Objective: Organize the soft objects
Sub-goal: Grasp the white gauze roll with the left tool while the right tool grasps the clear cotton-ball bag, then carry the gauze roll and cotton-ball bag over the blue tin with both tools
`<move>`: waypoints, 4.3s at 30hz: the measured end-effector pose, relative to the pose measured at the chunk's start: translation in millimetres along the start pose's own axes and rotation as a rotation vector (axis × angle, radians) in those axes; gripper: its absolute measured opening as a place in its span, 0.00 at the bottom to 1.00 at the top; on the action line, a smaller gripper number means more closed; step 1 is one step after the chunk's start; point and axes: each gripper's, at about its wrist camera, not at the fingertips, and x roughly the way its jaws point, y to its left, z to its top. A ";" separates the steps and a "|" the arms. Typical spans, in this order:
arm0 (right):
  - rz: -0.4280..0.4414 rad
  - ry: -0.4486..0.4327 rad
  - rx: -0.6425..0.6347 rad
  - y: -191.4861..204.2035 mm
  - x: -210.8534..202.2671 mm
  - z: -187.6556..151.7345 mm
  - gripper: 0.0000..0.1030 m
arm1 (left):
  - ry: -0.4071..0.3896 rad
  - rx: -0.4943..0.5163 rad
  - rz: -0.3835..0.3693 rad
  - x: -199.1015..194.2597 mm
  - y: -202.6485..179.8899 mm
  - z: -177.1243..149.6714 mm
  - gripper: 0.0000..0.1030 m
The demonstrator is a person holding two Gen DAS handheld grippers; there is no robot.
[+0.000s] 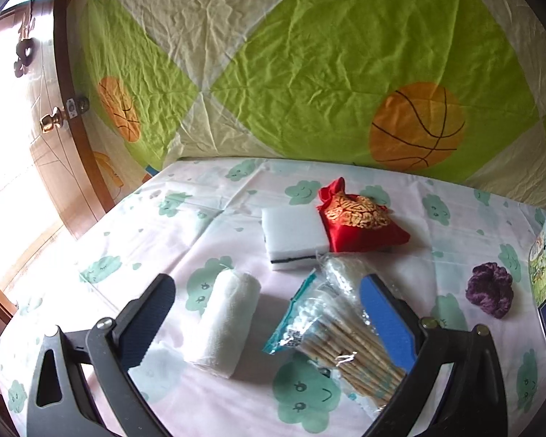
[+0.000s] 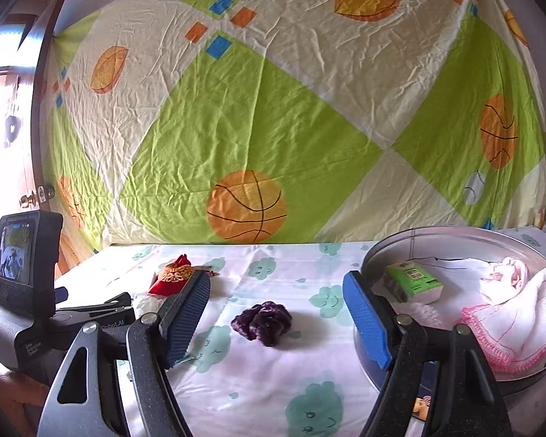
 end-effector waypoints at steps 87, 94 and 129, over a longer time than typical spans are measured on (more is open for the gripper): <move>0.113 -0.020 -0.113 20.0 -9.8 -0.3 0.28 | -0.109 -0.097 -0.193 -13.2 37.7 -1.3 0.30; 0.095 -0.036 -0.093 -0.6 -21.5 0.6 0.28 | -0.131 -0.068 -0.184 -31.0 13.1 -8.0 0.30; -0.096 -0.167 -0.093 -106.3 -73.9 8.2 0.28 | -0.121 0.042 -0.352 -92.7 -130.3 -23.0 0.30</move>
